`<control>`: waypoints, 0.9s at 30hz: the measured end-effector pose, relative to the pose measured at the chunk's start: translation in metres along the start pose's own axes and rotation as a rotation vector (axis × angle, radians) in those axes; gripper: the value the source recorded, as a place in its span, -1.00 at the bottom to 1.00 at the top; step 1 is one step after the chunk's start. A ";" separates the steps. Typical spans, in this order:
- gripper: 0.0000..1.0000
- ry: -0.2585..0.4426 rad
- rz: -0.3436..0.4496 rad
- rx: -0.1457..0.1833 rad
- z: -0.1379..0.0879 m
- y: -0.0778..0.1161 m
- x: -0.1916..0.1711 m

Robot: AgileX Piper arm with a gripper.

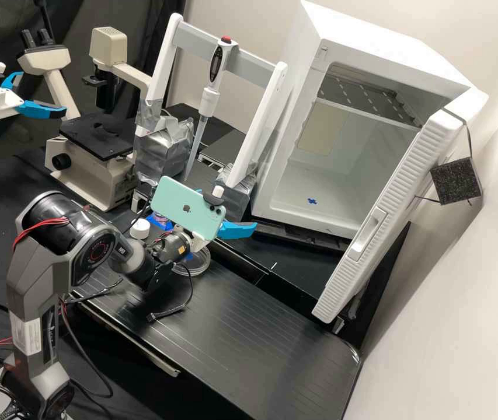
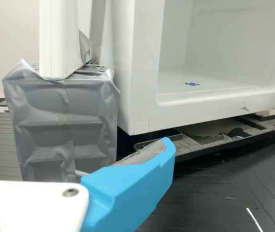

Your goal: Close the bottle

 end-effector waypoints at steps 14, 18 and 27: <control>1.00 0.023 -0.023 0.028 0.000 -0.001 -0.022; 1.00 0.093 0.001 0.059 -0.005 0.004 -0.046; 1.00 0.252 -0.010 0.076 -0.013 -0.004 -0.097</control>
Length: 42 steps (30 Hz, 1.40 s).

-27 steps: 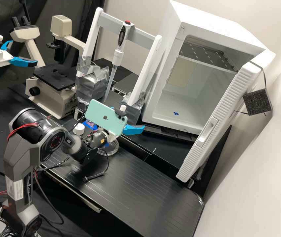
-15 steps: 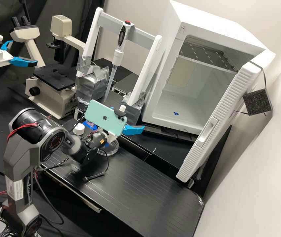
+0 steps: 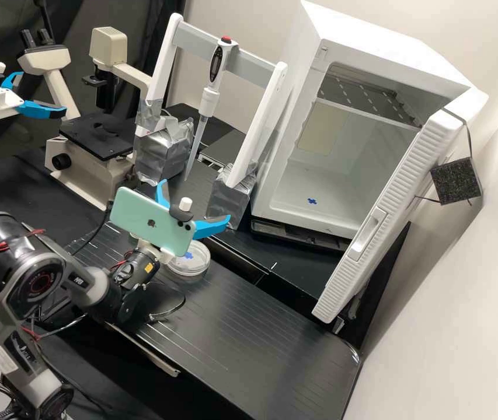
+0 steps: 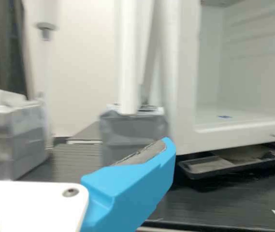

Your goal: Close the bottle

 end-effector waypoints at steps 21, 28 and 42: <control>1.00 0.043 -0.199 -0.052 -0.012 -0.045 -0.036; 1.00 0.006 -0.215 -0.072 -0.006 -0.050 -0.034; 1.00 0.043 -0.251 -0.090 -0.011 -0.057 -0.034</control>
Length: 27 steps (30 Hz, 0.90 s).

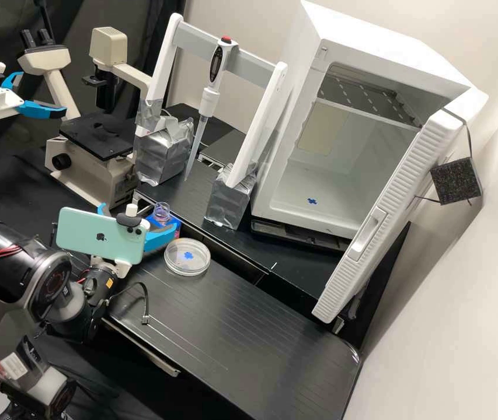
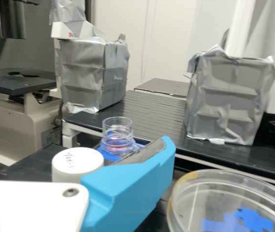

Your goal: Close the bottle

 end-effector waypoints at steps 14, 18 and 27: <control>-1.00 0.002 -0.002 0.000 0.000 0.000 0.000; -1.00 0.002 -0.002 0.000 0.000 0.000 0.000; -1.00 0.010 -0.008 0.002 -0.002 -0.002 0.000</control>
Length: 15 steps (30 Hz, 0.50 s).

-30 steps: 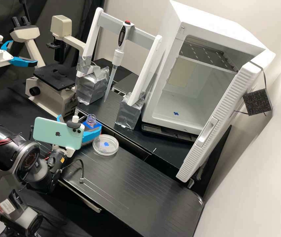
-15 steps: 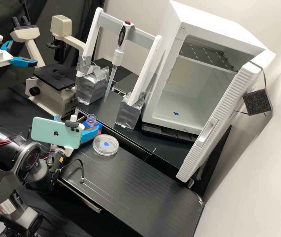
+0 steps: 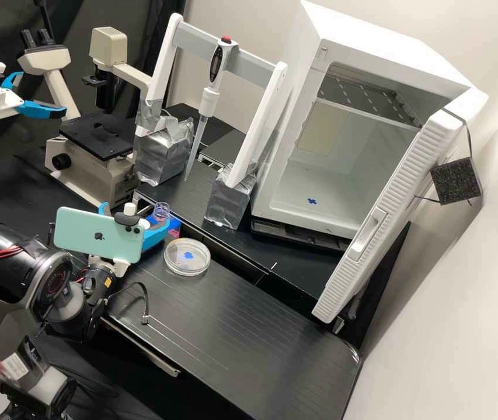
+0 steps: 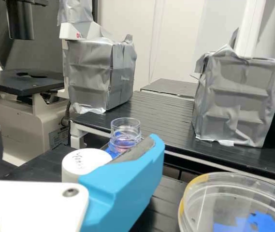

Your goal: Close the bottle

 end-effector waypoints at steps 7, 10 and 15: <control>-1.00 0.006 -0.005 0.000 -0.001 -0.001 0.000; -1.00 0.005 -0.006 0.001 -0.001 -0.001 0.000; -1.00 0.005 -0.006 0.001 -0.001 -0.001 0.000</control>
